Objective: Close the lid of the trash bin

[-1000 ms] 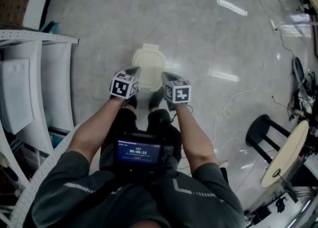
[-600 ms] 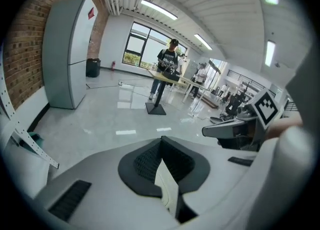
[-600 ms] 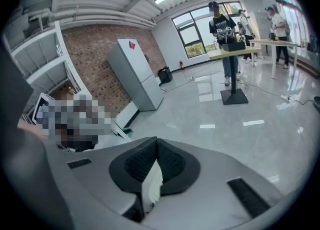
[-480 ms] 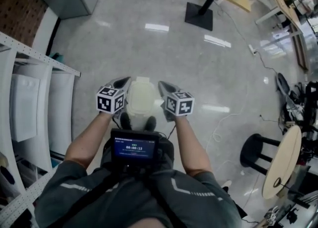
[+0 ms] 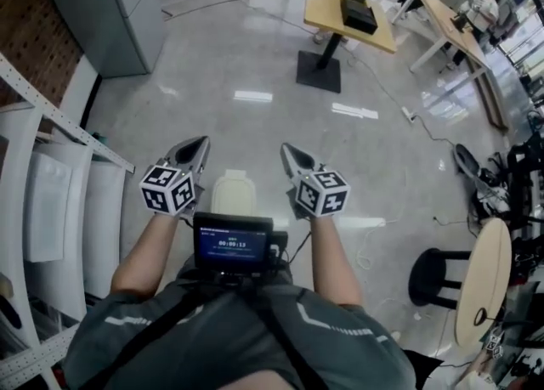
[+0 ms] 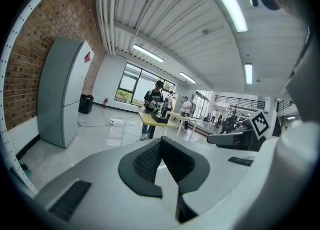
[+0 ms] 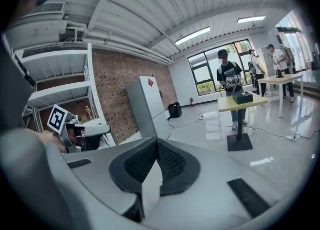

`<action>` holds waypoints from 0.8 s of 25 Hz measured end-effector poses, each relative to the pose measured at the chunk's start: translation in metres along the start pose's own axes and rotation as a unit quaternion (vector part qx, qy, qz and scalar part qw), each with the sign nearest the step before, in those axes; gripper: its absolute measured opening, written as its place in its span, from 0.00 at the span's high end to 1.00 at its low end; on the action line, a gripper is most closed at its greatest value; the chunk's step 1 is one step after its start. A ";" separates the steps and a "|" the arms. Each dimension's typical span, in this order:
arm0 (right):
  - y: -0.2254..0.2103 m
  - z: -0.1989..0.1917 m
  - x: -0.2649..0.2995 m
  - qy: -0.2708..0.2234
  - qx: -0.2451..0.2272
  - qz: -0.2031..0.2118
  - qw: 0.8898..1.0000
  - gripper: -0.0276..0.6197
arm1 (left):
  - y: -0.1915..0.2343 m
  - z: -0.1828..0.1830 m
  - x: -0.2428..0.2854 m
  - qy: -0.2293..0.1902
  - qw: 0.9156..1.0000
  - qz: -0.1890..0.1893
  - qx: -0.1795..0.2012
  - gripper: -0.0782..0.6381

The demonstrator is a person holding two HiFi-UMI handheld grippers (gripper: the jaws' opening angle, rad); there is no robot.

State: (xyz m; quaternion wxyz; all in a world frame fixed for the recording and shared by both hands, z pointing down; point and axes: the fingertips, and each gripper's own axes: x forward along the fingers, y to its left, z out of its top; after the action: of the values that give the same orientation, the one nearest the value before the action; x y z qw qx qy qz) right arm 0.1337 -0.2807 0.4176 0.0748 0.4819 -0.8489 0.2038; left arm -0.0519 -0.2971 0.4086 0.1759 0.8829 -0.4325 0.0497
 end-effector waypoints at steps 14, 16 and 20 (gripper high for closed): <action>0.032 0.102 -0.046 -0.114 -0.048 0.010 0.992 0.94 | -0.035 0.083 -0.027 -0.065 0.996 -0.030 0.053 0.90; 0.034 0.107 -0.046 -0.111 -0.060 0.012 0.992 0.94 | -0.036 0.088 -0.030 -0.073 0.995 -0.021 0.069 0.90; 0.033 0.121 -0.047 -0.110 -0.080 0.017 0.991 0.94 | -0.037 0.094 -0.034 -0.084 0.994 -0.019 0.068 0.90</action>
State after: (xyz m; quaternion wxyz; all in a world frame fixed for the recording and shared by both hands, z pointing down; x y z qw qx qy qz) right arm 0.1385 -0.2790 0.2832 0.0158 0.4796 -0.8735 0.0821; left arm -0.0501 -0.2837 0.3027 0.0792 0.9021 -0.4241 0.0013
